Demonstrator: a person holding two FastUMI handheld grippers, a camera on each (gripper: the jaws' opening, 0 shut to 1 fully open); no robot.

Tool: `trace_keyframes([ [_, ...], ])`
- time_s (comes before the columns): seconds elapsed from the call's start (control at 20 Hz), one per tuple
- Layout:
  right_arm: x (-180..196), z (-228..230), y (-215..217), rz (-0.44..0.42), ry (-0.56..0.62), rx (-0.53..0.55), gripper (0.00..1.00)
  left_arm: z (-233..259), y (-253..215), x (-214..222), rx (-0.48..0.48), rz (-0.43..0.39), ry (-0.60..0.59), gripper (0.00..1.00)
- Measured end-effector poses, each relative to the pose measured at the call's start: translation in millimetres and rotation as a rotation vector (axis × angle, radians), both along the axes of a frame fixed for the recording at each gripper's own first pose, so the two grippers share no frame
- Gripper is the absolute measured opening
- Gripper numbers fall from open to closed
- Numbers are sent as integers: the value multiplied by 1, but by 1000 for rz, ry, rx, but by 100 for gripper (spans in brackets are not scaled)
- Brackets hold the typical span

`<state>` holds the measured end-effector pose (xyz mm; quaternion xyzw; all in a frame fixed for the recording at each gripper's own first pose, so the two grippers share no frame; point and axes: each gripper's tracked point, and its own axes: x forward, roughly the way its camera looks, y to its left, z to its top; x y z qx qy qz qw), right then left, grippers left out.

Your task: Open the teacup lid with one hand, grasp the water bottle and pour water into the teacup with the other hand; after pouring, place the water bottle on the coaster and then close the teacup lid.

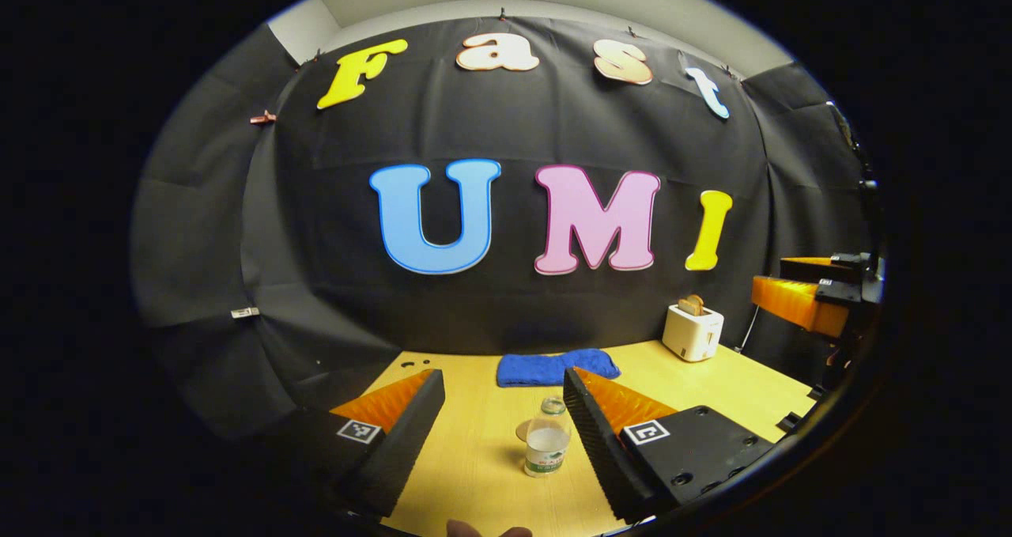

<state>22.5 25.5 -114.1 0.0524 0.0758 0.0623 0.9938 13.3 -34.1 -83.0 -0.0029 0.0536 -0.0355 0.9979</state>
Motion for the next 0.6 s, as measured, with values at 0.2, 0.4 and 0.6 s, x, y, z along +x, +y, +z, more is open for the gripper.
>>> trace_keyframes([
  [0.2,12,-77,23,58,61,-17,97,-47,-15,17,13,-33,15,96],
  [0.4,29,-151,47,90,137,3,96,-96,-30,39,39,-56,33,95],
  [0.6,41,-218,66,123,214,7,95,-139,-44,58,46,-55,73,95],
])
